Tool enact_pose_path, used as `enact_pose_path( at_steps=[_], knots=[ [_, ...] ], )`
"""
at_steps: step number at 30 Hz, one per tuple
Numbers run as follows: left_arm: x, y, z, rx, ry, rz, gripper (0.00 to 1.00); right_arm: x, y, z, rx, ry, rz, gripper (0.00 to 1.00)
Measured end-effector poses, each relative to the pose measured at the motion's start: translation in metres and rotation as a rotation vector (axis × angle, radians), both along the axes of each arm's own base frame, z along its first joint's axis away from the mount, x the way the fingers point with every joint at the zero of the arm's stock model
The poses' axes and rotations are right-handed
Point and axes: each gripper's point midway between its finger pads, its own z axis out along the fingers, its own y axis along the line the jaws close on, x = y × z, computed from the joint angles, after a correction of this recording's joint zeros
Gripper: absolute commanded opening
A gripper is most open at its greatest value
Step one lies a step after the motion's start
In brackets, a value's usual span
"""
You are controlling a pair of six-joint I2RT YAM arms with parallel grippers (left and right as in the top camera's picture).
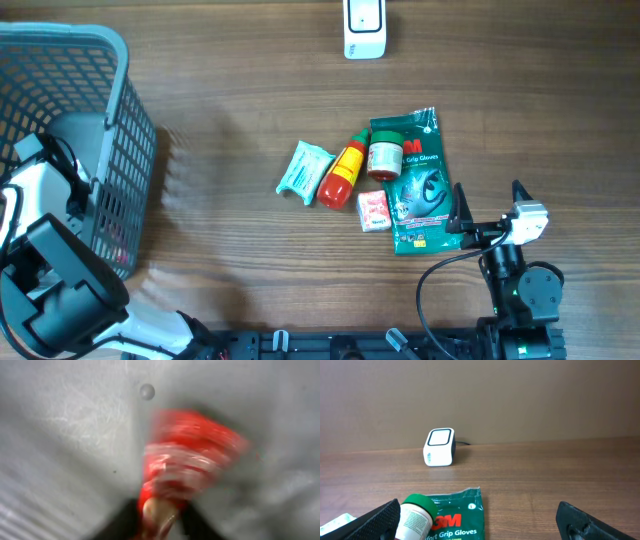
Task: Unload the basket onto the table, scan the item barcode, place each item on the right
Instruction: 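Lift the red Nescafe stick out of the basket toward the table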
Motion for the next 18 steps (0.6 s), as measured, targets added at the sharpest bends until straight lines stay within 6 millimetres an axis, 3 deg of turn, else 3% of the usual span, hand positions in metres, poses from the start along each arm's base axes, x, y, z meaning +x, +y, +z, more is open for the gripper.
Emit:
enact_pose_path(
  at_steps=[7,10,11,15,18],
  knots=[
    [-0.010,0.013,0.005,0.058,0.078,-0.010,0.04,0.000,0.000,0.000,0.000,0.001,0.000,1.00],
    [-0.011,0.029,0.030,0.112,0.144,-0.009,0.04,0.000,0.000,0.000,0.000,0.000,0.000,1.00],
    [-0.005,0.037,0.044,0.138,0.138,-0.007,0.04,0.000,0.000,0.000,0.000,0.000,0.000,1.00],
    [0.038,0.078,0.136,0.311,-0.029,0.039,0.04,0.000,0.000,0.000,0.000,0.000,0.000,1.00],
    [0.071,0.086,0.223,0.392,-0.285,0.066,0.04,0.000,0.000,0.000,0.000,0.000,0.000,1.00]
  ],
)
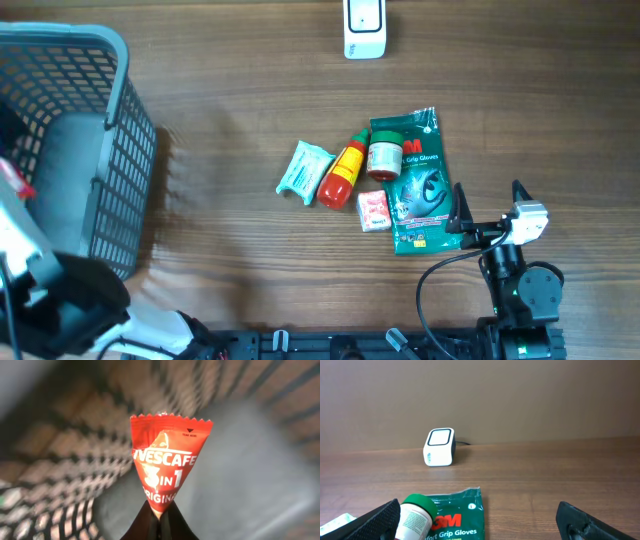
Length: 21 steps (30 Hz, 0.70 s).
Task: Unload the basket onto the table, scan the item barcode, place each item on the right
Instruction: 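Lift the red Nescafe stick out of the basket toward the table, then lower the Nescafe stick left of the bottle and open the left gripper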
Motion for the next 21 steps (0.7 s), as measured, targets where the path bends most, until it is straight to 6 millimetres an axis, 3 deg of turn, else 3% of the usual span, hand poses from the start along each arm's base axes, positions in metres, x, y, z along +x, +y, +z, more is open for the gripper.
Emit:
enact_pose_path(
  at_steps=[2,3,4,6,8,9,12,14,16,19,21],
  knots=[
    [0.016,-0.009,0.047,0.017,-0.163,-0.049,0.04,0.000,0.000,0.000,0.000,0.000,0.000,1.00],
    [0.027,-0.023,0.086,0.025,-0.303,-0.113,0.04,0.000,0.000,0.000,0.000,0.000,0.000,1.00],
    [0.030,-0.034,0.107,0.025,-0.377,-0.155,0.04,0.000,0.000,0.000,0.000,0.000,0.000,1.00],
    [0.038,-0.076,0.155,-0.006,-0.556,-0.308,0.04,0.000,0.000,0.000,0.000,0.000,0.000,1.00],
    [0.040,-0.121,0.184,-0.069,-0.666,-0.461,0.04,0.000,0.000,0.000,0.000,0.000,0.000,1.00],
    [0.039,-0.152,0.195,-0.128,-0.710,-0.559,0.04,0.000,0.000,0.000,0.000,0.000,0.000,1.00],
    [0.023,-0.236,0.199,-0.346,-0.723,-0.775,0.04,0.000,0.000,0.000,0.000,0.000,0.000,1.00],
    [0.007,-0.289,0.183,-0.504,-0.634,-0.882,0.04,0.000,0.000,0.000,0.000,0.000,0.000,1.00],
    [0.001,-0.318,0.167,-0.577,-0.557,-0.943,0.04,0.000,0.000,0.000,0.000,0.000,0.000,1.00],
    [-0.008,-0.363,0.119,-0.687,-0.354,-1.008,0.04,0.000,0.000,0.000,0.000,0.000,0.000,1.00],
    [-0.009,-0.382,0.084,-0.714,-0.237,-1.031,0.04,0.000,0.000,0.000,0.000,-0.001,0.000,1.00]
  ],
)
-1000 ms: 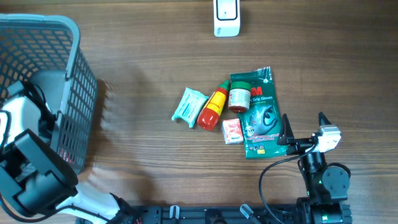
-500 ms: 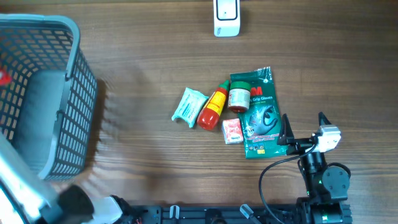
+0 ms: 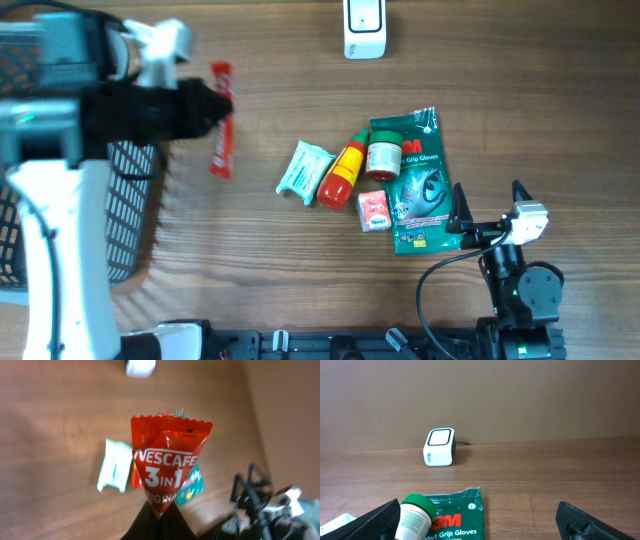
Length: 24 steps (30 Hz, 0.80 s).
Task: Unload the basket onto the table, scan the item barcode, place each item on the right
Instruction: 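Lower the Nescafe stick left of the bottle and open the left gripper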
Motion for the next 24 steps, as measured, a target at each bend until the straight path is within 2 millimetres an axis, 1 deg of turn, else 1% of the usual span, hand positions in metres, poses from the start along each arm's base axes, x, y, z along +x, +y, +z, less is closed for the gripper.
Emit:
enact_pose_path(
  at_steps=[3,4,5,6,8,9,11,12,15,18,19,21,24],
  knots=[
    [-0.003,-0.022,-0.049,0.067,0.091,-0.065,0.04,0.000,0.000,0.000,0.000,0.001,0.000,1.00],
    [-0.002,-0.027,-0.069,0.100,0.113,-0.073,0.04,0.000,0.000,0.000,0.000,0.001,0.000,1.00],
    [-0.003,-0.030,-0.086,0.128,0.144,-0.065,0.04,0.000,0.000,0.000,0.000,0.000,0.000,1.00],
    [0.002,-0.029,-0.106,0.168,0.151,-0.036,0.04,0.000,0.000,0.000,0.000,0.001,0.000,1.00],
    [0.006,-0.026,-0.144,0.223,0.187,0.033,0.04,0.000,0.000,0.000,0.000,0.001,0.000,1.00],
    [0.006,-0.025,-0.161,0.238,0.207,0.068,0.04,0.000,0.000,0.000,0.000,0.000,0.000,1.00],
    [0.009,-0.027,-0.188,0.233,0.228,0.147,0.04,0.000,0.000,0.000,0.000,0.001,0.000,1.00],
    [0.004,-0.029,-0.211,0.243,0.247,0.163,0.04,0.000,0.000,0.000,0.000,0.001,0.000,1.00],
    [0.005,-0.036,-0.240,0.222,0.228,0.206,0.04,0.000,0.000,0.000,0.000,0.000,0.000,1.00],
    [-0.012,-0.039,-0.267,0.227,0.264,0.205,0.04,0.000,0.000,0.000,0.000,0.001,0.000,1.00],
    [-0.016,-0.041,-0.272,0.228,0.272,0.204,0.04,0.000,0.000,0.000,0.000,0.000,0.000,1.00],
    [-0.018,-0.042,-0.276,0.229,0.271,0.202,0.04,0.000,0.000,0.000,0.000,0.001,0.000,1.00],
    [-0.013,-0.046,-0.275,0.215,0.248,0.206,0.04,0.000,0.000,0.000,0.000,0.001,0.000,1.00]
  ],
)
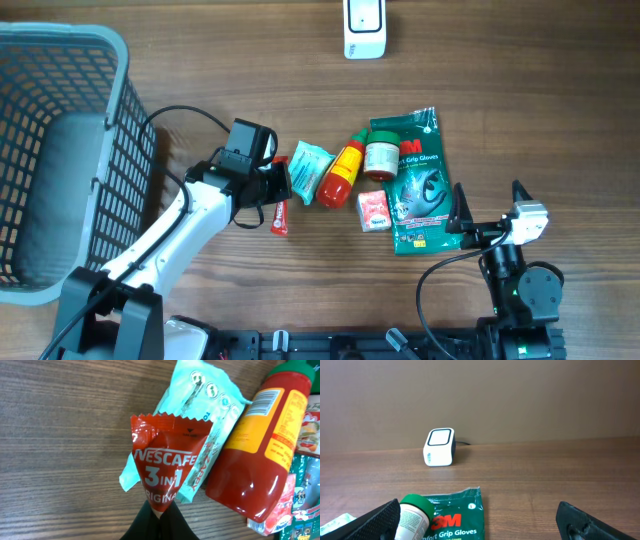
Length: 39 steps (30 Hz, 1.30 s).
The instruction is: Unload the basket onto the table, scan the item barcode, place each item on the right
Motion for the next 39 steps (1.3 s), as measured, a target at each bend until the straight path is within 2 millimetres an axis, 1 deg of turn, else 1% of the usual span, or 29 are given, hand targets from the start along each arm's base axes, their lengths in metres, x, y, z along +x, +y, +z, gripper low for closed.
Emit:
enact_pose_path(
  at_steps=[1,2,4,5,6,7,8,9,12,17,19,21,22,23,24,25,26,27,28,31,32,33,35,39],
  knots=[
    [0.001,0.000,0.000,-0.003,-0.005,0.003,0.11,0.000,0.000,0.000,0.000,0.000,0.000,1.00],
    [0.001,-0.001,0.000,-0.004,-0.006,0.005,0.13,0.000,0.000,0.000,0.000,0.000,0.000,1.00],
    [0.001,0.000,0.000,-0.005,-0.005,0.008,0.15,0.000,0.000,0.000,0.000,0.000,0.000,1.00],
    [0.001,-0.001,0.000,-0.006,-0.004,0.011,0.20,0.000,0.000,0.000,0.000,0.000,0.000,1.00],
    [0.001,-0.001,0.000,-0.007,-0.003,0.011,0.35,0.000,0.000,0.000,0.000,0.000,0.000,1.00],
    [0.002,-0.001,0.000,-0.008,-0.004,0.013,0.68,0.000,0.000,0.000,0.000,0.000,0.000,1.00],
    [0.002,-0.001,0.000,-0.009,-0.003,0.016,0.87,0.000,0.000,0.000,0.000,0.000,0.000,1.00],
    [0.002,-0.001,0.000,-0.011,-0.001,0.023,1.00,0.000,0.000,0.000,0.000,0.000,0.000,1.00],
    [0.000,-0.004,0.000,-0.021,0.008,0.035,1.00,0.000,0.000,0.000,0.000,0.000,0.000,1.00],
    [-0.007,-0.015,0.002,-0.035,0.015,0.001,1.00,0.000,0.000,0.000,0.000,0.000,0.000,1.00],
    [-0.004,-0.018,0.018,-0.051,-0.035,-0.016,1.00,0.000,0.000,0.000,0.000,0.000,0.000,1.00],
    [0.011,-0.021,0.048,-0.068,-0.141,-0.028,1.00,0.000,0.000,0.000,0.000,0.000,0.000,1.00],
    [0.021,-0.024,0.067,-0.079,-0.213,-0.033,1.00,0.000,0.000,0.000,0.000,0.000,0.000,1.00],
    [0.041,-0.029,0.111,-0.110,-0.361,-0.038,1.00,0.000,0.000,0.000,0.000,0.000,0.000,1.00],
    [0.054,-0.031,0.150,-0.136,-0.487,-0.034,1.00,0.000,0.000,0.000,0.000,0.000,0.000,1.00],
    [0.067,-0.033,0.201,-0.175,-0.649,-0.027,1.00,0.000,0.000,0.000,0.000,0.000,0.000,1.00],
    [0.074,-0.033,0.251,-0.218,-0.812,-0.017,1.00,0.000,0.000,0.000,0.000,0.000,0.000,1.00],
    [0.076,-0.032,0.283,-0.245,-0.910,-0.009,1.00,0.000,0.000,0.000,0.000,0.000,0.000,1.00],
    [0.074,-0.030,0.330,-0.286,-1.074,-0.003,1.00,0.000,0.000,0.000,0.000,0.000,0.000,1.00],
    [0.058,-0.021,0.401,-0.329,-1.322,0.000,1.00,0.000,0.000,0.000,0.000,0.000,0.000,1.00],
    [0.052,-0.018,0.415,-0.320,-1.383,-0.009,1.00,0.000,0.000,0.000,0.000,0.000,0.000,1.00],
    [0.047,-0.016,0.424,-0.303,-1.427,-0.016,1.00,0.000,0.000,0.000,0.000,0.000,0.000,1.00],
    [0.045,-0.014,0.428,-0.241,-1.466,-0.046,1.00,0.000,0.000,0.000,0.000,0.000,0.000,1.00],
    [0.046,-0.014,0.425,-0.125,-1.507,-0.102,1.00,0.000,0.000,0.000,0.000,0.000,0.000,1.00]
  ],
)
